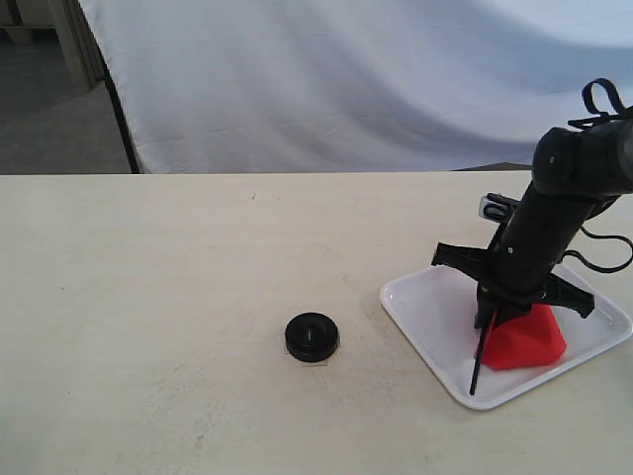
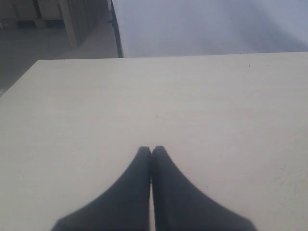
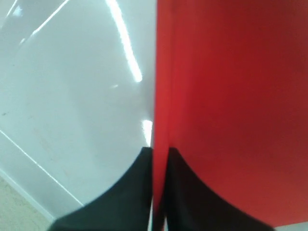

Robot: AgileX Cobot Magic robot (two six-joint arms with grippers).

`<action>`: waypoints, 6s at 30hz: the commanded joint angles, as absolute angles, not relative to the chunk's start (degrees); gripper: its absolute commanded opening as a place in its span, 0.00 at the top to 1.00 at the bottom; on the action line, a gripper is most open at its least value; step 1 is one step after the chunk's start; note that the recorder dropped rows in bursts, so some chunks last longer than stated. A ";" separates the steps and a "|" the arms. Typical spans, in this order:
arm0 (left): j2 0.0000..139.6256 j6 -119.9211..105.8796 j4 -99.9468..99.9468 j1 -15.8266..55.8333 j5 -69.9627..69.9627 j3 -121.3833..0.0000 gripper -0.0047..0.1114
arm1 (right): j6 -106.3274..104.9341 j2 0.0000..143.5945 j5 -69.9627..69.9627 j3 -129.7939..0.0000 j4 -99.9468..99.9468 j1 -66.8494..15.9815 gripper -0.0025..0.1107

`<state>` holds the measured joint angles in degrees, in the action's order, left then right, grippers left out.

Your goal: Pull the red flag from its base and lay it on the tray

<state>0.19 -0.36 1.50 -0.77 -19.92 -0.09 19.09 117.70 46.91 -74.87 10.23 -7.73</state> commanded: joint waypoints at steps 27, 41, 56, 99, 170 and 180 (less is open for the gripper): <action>0.00 0.00 1.65 -0.61 -19.66 0.00 0.96 | 11.38 108.51 51.52 -75.22 6.54 -7.48 0.98; 0.00 0.00 1.65 -0.61 -19.66 0.00 0.96 | -8.47 106.76 60.87 -78.63 4.70 6.23 0.98; 0.00 0.00 1.65 -0.61 -19.66 0.00 0.96 | -10.50 95.07 64.59 -78.53 3.18 7.04 0.98; 0.00 0.00 1.65 -0.61 -19.66 0.00 0.96 | -15.66 7.41 65.12 -78.22 -1.87 1.03 0.98; 0.00 0.00 1.65 -0.61 -19.66 0.00 0.96 | -18.01 0.00 8.89 0.00 7.45 1.03 0.98; 0.00 0.00 1.65 -0.61 -19.66 0.00 0.96 | -18.01 0.00 8.89 0.00 7.45 1.03 0.98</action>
